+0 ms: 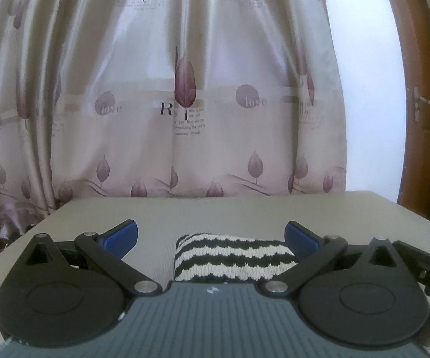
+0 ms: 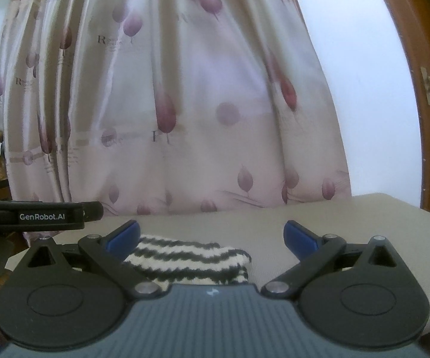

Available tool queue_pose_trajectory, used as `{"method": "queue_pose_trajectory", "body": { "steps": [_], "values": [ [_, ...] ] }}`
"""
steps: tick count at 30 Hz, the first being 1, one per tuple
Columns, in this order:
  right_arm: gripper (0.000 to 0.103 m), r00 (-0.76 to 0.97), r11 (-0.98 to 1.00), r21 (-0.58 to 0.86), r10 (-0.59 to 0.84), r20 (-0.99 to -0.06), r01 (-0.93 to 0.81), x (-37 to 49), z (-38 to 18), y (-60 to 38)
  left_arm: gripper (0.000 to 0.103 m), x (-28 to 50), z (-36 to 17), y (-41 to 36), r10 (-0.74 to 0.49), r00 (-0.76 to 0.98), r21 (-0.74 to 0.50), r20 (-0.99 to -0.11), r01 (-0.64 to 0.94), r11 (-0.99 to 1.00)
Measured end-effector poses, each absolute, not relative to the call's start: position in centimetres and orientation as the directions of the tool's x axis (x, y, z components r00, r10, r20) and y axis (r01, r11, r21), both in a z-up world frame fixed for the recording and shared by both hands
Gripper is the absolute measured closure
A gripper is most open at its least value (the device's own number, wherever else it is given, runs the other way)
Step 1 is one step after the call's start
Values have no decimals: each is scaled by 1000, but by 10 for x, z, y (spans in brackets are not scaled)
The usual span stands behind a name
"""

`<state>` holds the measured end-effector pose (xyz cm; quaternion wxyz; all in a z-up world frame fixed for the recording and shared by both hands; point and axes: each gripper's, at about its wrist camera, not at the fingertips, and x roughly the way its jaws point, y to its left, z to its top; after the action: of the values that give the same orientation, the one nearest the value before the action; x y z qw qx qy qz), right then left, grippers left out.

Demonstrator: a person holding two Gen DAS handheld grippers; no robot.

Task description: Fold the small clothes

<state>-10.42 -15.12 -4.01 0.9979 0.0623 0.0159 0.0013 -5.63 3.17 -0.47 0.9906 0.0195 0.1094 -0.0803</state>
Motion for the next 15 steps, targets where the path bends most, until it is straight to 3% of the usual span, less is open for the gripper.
{"method": "queue_pose_trajectory", "body": {
  "steps": [15],
  "values": [
    [0,997,993,120,-4,-78,13,-99,-51,-151,0,-46,-26,27,-164,937,4,-308,174,985]
  ]
}}
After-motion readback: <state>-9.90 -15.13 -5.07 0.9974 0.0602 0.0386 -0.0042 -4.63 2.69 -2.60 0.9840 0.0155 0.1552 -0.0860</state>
